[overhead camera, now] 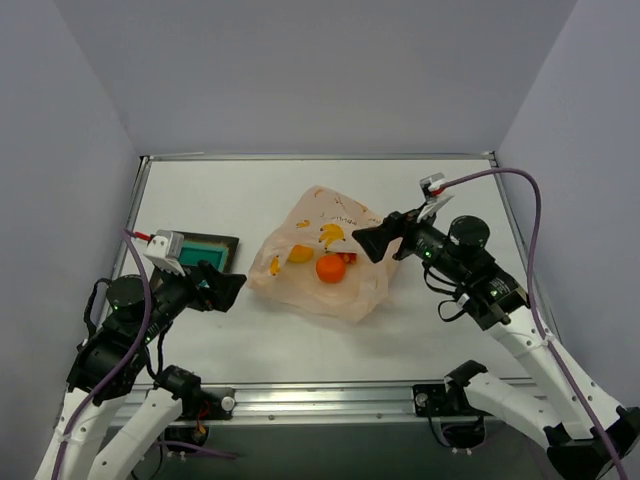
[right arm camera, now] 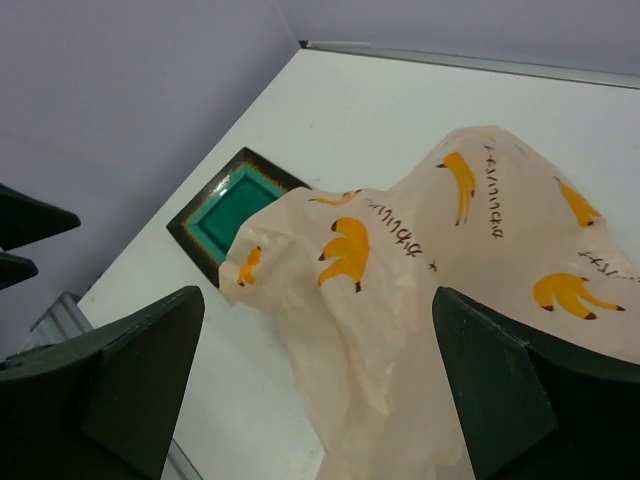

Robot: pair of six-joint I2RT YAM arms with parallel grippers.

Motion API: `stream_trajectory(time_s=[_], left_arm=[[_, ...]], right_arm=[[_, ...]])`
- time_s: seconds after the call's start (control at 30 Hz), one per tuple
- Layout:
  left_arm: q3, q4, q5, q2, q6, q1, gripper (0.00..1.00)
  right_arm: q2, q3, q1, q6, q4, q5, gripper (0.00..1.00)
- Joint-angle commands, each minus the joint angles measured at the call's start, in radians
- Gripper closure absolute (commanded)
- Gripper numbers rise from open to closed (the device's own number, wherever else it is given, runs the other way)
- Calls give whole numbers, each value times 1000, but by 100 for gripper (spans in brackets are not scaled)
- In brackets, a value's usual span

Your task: Take the fake fruits out of the plastic bag

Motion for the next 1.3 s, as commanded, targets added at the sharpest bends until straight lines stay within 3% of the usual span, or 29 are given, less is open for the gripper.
stream_trajectory(time_s=[0.0,0.27,0.37,0.5,0.53,0.6,0.63,0.7,0.93,1.0,1.03,1.07,1.1,1.2,1.27], left_arm=[[7,22,38,20,1,0,3],[0,56,94,25,-34,0,3],[-23,91,143,31,-72,0,10],[-68,186,217,55,-137,-2,33],[-78,206,229,63,-149,-2,55],[-98,246,217,81,-175,-29,67],[-103,258,202,89,-181,-46,82],[-106,278,119,121,-184,-132,90],[-65,284,-304,288,-115,-526,91],[-69,329,-361,348,-109,-579,88],[-80,346,-410,369,-109,-612,87],[-88,363,-424,412,-111,-621,86],[-92,404,-433,434,-115,-626,82],[-135,519,-470,503,-126,-637,65],[-157,612,-502,552,-129,-638,58]], right_arm=[[32,47,109,-55,-32,112,7],[98,101,296,-133,-129,339,4],[117,113,327,-154,-163,425,4],[149,142,356,-180,-216,515,3],[164,150,364,-185,-229,529,3],[181,151,367,-199,-230,549,3],[202,154,369,-203,-235,551,3],[226,156,376,-217,-236,537,5],[279,138,398,-237,-233,612,16],[284,127,398,-240,-230,640,22],[293,122,398,-242,-224,658,31],[298,121,398,-243,-219,660,44],[302,118,398,-239,-216,657,64],[313,116,402,-208,-200,588,92],[313,125,418,-188,-189,490,97]])
